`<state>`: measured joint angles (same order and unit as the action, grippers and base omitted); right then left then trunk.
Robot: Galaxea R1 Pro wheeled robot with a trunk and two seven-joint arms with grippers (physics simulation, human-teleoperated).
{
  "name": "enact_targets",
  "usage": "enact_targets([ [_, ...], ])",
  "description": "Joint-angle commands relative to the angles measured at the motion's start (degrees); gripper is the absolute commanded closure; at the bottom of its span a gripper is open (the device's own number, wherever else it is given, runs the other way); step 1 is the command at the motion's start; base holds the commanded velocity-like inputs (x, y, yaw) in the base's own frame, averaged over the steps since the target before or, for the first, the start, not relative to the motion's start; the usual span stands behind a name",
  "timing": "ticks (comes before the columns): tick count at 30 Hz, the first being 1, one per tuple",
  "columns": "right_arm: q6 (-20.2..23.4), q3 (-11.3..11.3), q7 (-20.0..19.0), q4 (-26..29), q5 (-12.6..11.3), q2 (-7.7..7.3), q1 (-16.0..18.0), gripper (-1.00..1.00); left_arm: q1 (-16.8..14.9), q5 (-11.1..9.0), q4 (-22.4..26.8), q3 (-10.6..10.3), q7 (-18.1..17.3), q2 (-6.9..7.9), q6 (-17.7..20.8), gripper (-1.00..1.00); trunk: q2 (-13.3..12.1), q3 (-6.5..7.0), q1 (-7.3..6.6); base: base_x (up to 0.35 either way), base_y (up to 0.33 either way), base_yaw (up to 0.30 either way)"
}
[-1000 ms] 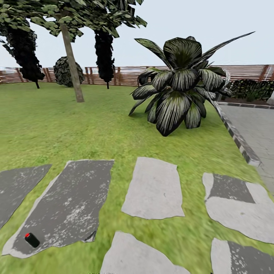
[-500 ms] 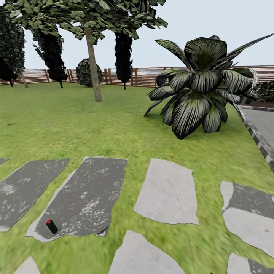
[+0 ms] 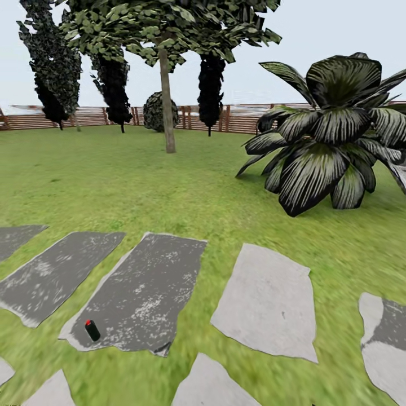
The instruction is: In the garden, pick up the pesticide atomizer on the floor and spray pesticide onto both trees until each tree trunk is fully covered.
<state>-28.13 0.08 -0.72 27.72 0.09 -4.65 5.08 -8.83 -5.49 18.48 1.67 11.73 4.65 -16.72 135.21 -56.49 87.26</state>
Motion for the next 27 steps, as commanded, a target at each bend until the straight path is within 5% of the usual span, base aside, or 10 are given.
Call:
enact_targets([
  [1,-0.17,0.01,-0.07,-0.03,0.00,-0.01,0.02,-1.00,-0.04,-0.57,-0.06,-0.09,-0.04,0.00,-0.25,-1.00,0.01,-0.02,0.02,0.237,-0.199,0.277],
  [27,-0.17,0.01,-0.07,-0.03,0.00,-0.01,0.02,-1.00,-0.04,-0.58,-0.02,-0.09,0.05,0.11,-0.25,-1.00,0.01,0.59,0.02,0.153,-0.268,0.277],
])
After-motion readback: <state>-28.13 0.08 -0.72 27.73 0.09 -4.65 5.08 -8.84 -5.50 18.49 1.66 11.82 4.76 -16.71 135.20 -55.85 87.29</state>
